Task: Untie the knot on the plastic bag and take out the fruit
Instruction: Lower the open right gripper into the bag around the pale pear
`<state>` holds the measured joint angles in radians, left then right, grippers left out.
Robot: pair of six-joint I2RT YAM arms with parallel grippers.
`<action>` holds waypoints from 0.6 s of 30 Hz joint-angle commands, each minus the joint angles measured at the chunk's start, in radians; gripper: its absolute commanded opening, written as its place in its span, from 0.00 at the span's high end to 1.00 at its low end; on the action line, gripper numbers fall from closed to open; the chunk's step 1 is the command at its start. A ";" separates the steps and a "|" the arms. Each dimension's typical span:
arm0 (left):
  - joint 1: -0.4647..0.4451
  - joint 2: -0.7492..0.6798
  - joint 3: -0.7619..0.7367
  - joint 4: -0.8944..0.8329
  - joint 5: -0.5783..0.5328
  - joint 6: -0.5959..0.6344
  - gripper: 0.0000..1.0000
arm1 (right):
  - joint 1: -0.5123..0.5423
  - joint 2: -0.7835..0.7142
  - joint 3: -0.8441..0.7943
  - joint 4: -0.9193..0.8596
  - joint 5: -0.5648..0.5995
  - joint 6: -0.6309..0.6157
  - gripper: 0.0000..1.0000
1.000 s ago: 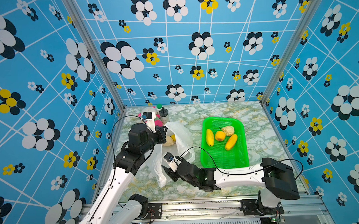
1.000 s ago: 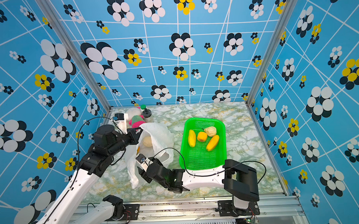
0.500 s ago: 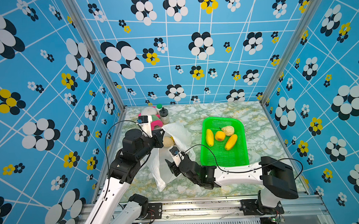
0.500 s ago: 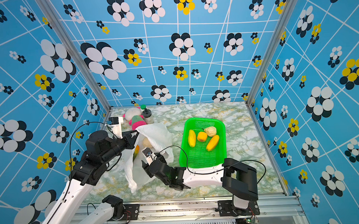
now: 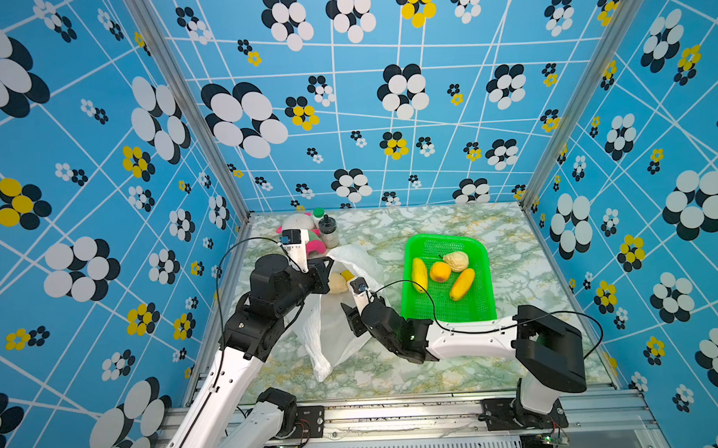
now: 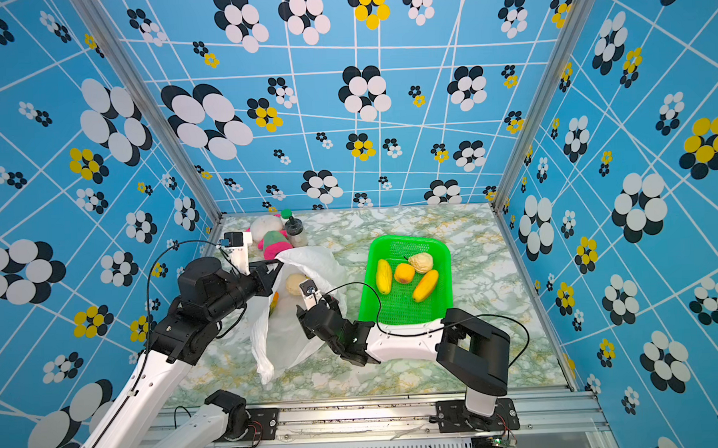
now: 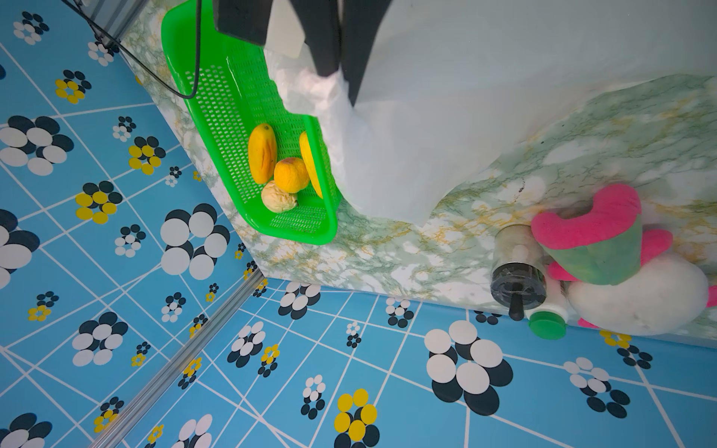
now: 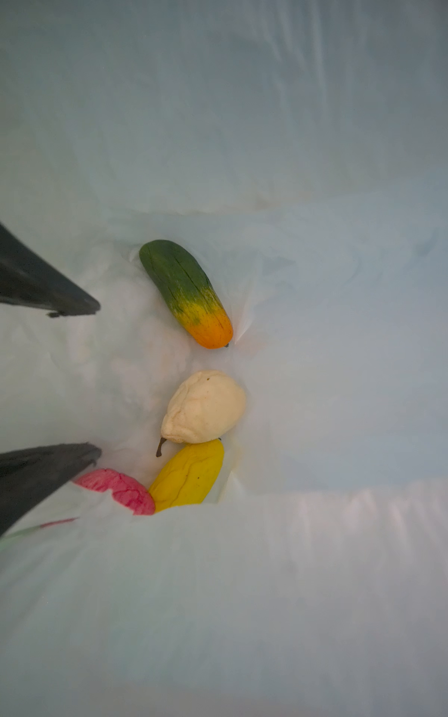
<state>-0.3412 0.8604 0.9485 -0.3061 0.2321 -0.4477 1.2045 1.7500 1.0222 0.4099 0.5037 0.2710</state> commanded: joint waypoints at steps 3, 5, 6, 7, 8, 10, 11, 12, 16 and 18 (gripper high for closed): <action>0.005 -0.004 0.004 0.030 0.025 0.016 1.00 | 0.043 -0.006 -0.007 0.050 -0.100 -0.089 0.47; 0.005 -0.010 -0.001 0.032 0.024 0.016 1.00 | 0.048 0.001 -0.005 0.057 -0.134 -0.086 0.50; 0.005 -0.014 -0.007 0.035 0.024 0.014 1.00 | 0.052 0.010 -0.006 0.066 -0.150 -0.082 0.53; 0.005 -0.019 -0.012 0.037 0.024 0.014 1.00 | 0.056 0.019 -0.006 0.075 -0.155 -0.076 0.55; 0.005 -0.021 -0.015 0.039 0.021 0.014 1.00 | 0.066 0.027 -0.006 0.088 -0.148 -0.071 0.59; 0.005 -0.019 -0.016 0.038 0.008 0.012 1.00 | 0.083 0.039 -0.019 0.133 -0.138 -0.054 0.62; 0.004 -0.016 -0.014 0.036 0.001 0.014 1.00 | 0.087 0.049 -0.031 0.179 -0.130 -0.037 0.62; 0.007 -0.011 -0.006 0.033 -0.003 0.016 1.00 | 0.089 0.064 -0.041 0.224 -0.134 -0.013 0.63; 0.007 0.001 0.009 0.024 0.001 0.017 1.00 | 0.088 0.140 -0.019 0.277 -0.137 0.052 0.68; 0.006 -0.007 -0.004 0.037 0.003 0.014 1.00 | 0.089 0.174 -0.003 0.276 -0.139 0.063 0.70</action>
<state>-0.3412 0.8585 0.9428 -0.2909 0.2352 -0.4473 1.2930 1.8828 1.0027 0.6350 0.3744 0.2836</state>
